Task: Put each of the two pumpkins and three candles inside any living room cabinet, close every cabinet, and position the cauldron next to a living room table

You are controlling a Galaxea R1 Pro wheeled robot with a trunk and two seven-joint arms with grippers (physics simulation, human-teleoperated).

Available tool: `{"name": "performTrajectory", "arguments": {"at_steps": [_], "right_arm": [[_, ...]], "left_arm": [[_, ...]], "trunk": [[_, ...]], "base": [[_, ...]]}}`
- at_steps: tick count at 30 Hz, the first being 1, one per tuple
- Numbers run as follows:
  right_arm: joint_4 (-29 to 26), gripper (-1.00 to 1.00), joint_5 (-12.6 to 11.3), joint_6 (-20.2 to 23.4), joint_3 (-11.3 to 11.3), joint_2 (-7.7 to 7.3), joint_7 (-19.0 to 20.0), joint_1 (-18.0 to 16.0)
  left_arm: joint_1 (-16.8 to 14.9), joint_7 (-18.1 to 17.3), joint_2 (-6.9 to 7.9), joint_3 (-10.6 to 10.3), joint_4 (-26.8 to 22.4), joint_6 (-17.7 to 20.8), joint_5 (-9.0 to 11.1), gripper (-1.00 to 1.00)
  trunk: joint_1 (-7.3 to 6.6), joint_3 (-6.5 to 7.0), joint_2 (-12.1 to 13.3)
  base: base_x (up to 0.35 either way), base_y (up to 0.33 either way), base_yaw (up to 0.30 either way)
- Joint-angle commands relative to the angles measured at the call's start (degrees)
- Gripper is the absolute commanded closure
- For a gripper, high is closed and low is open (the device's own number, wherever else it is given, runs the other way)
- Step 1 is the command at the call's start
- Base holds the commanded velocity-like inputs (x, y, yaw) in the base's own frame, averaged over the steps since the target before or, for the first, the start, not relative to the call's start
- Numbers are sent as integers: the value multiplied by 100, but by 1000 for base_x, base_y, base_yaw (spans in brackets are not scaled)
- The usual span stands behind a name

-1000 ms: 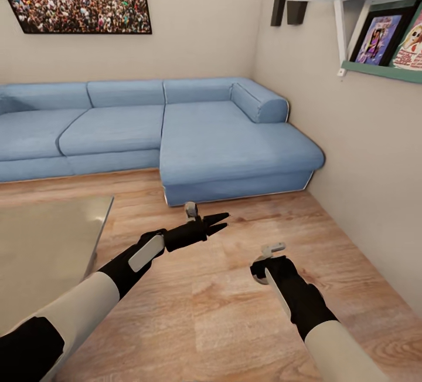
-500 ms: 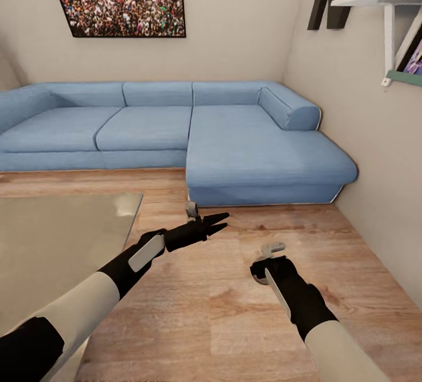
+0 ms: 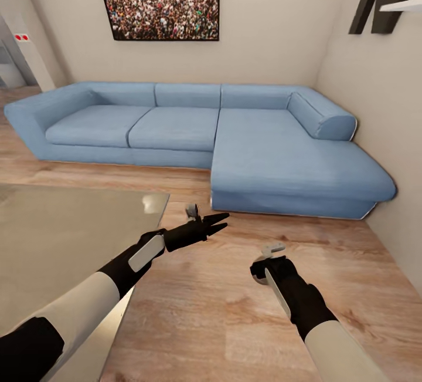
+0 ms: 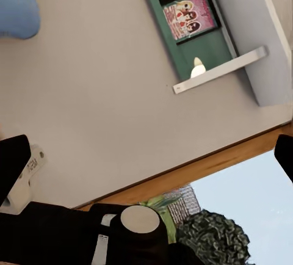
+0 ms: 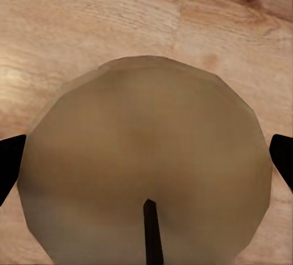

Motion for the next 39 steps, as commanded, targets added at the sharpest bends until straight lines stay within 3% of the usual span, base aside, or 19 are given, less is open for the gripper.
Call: {"name": "performTrajectory", "arguments": {"at_steps": [1, 39], "right_arm": [[0, 100, 7, 1, -2, 0, -3, 0], [52, 100, 7, -22, 4, 2, -4, 0]], "left_arm": [[1, 0, 0, 0, 0, 0, -1, -100], [-1, 0, 0, 0, 8, 0, 0, -100]], "trunk": [[-23, 18, 42], [-857, 701, 1566]], "base": [[0, 0, 284], [0, 0, 284]]}}
